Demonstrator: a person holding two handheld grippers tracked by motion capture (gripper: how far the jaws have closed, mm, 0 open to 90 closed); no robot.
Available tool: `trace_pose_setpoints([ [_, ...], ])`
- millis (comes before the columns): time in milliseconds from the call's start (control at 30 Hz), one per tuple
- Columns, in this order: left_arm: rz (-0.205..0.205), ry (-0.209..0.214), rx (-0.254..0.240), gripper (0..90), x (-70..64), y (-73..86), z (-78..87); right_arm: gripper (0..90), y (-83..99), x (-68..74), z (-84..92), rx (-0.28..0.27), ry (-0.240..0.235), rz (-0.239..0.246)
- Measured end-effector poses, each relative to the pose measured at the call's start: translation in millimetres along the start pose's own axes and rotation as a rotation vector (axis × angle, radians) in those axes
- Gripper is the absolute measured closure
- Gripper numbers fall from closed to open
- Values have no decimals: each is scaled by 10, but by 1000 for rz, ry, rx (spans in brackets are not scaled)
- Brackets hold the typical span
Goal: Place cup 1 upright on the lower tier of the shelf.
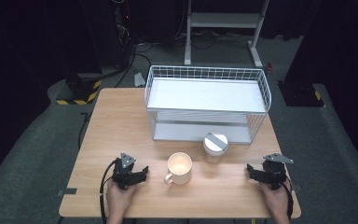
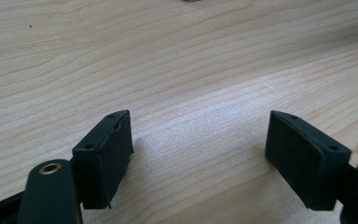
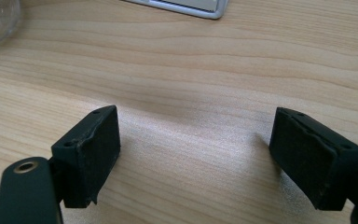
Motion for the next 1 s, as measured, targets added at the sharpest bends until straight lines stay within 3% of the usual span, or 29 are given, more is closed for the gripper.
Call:
trace_pose_setpoints([
  [1000,1,0,0,233,0,-1,0,138,5,11,1,8,-10,8],
])
Point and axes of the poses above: each handheld gripper's, and its own axes: z roughly backward along the jaws, y roughly out of its underside, x roughly to its left, the point moved 6 cm from there along -z, roughly forward along the jaws, and after that the axes turned 8 degrees about x, right-handed, at the moved point
